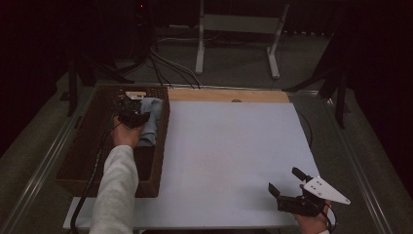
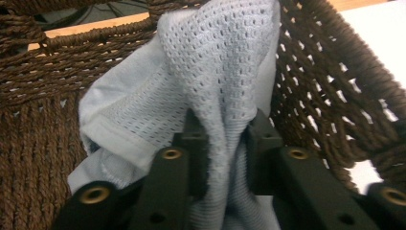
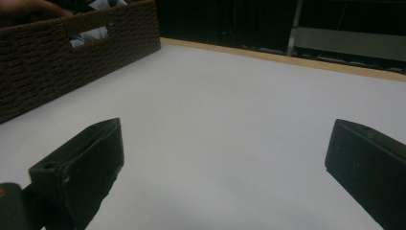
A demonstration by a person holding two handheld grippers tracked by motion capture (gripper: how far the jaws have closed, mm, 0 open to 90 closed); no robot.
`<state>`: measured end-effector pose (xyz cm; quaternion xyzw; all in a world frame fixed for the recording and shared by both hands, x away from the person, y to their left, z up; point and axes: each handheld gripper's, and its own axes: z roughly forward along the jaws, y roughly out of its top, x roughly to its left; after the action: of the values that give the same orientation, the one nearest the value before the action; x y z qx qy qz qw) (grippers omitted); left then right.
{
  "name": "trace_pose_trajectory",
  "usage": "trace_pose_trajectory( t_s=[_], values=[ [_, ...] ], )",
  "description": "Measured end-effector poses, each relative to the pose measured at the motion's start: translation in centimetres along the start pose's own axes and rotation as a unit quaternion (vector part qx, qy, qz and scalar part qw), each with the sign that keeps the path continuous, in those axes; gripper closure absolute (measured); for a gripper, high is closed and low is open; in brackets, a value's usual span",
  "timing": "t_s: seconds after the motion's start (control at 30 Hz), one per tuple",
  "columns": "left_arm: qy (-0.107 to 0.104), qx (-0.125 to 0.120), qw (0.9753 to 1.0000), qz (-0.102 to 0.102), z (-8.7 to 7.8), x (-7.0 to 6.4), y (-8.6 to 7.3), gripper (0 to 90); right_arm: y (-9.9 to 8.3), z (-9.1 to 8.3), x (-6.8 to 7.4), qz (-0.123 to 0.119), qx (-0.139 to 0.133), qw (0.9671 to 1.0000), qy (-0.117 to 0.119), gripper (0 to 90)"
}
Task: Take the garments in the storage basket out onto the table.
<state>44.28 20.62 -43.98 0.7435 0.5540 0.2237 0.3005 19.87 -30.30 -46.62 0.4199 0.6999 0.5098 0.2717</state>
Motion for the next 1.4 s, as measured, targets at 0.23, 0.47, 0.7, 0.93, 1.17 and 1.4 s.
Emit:
trace_pose_trajectory(
  t_s=[0.23, 0.47, 0.7, 0.93, 1.17, 1.4],
  values=[
    [-0.003, -0.003, 1.0000, 0.007, -0.7, -0.1, 0.1, 78.0, 0.0, 0.0, 0.0, 0.000, 0.001, 1.0000, -0.001, 0.0],
    [-0.007, -0.015, 0.9998, 0.008, -2.0, -0.2, -0.2, 78.0, 0.0, 0.0, 0.0, 0.002, 0.000, 1.0000, -0.002, 0.0],
    [-0.012, -0.035, 0.9993, 0.009, -3.6, 0.0, 0.1, 78.1, 0.0, 0.1, 0.1, 0.001, 0.001, 1.0000, 0.000, 0.0],
    [-0.015, -0.045, 0.9988, 0.010, -4.5, 0.4, 0.2, 78.1, 0.0, 0.3, 0.1, 0.005, 0.003, 1.0000, -0.001, 0.0],
    [-0.020, -0.057, 0.9981, 0.014, -5.0, 0.5, 0.4, 78.1, 0.1, 0.2, 0.3, 0.008, 0.002, 1.0000, -0.005, 0.0],
    [-0.023, -0.078, 0.9963, 0.027, -6.1, 0.3, 0.5, 78.1, 0.0, 0.4, 0.4, 0.008, 0.005, 1.0000, -0.002, 0.0]
  ],
)
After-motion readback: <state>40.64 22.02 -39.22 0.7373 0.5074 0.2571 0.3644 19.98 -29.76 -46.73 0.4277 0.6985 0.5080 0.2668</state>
